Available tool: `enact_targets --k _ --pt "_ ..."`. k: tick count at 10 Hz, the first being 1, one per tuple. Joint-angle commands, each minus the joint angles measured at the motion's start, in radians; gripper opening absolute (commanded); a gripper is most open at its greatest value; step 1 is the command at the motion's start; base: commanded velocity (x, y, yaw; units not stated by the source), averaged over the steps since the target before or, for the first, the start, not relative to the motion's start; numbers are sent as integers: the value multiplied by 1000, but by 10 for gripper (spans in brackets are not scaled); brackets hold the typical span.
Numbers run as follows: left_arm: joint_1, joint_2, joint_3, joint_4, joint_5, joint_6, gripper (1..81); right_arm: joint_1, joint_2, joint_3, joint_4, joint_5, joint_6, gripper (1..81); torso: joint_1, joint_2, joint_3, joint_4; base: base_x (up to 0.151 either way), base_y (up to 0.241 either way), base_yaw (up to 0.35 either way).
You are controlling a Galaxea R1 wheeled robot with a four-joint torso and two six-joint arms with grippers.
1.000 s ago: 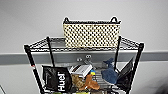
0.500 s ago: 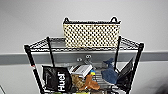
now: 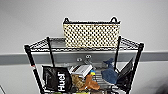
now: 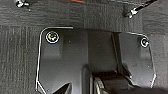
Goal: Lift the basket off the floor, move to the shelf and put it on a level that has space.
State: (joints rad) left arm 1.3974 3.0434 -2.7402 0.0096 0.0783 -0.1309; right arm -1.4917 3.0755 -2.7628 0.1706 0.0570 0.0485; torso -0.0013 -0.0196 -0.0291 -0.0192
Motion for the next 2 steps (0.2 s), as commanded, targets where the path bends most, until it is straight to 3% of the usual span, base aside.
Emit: enact_targets --k 1,2 --pt "-56 28 -44 15 54 8 811 52 14 2 -19 -54 -2 811 1 0 0 0 0 0 0" --pt "-56 36 -46 17 54 10 811 50 16 2 -19 -52 -2 811 1 0 0 0 0 0 0"
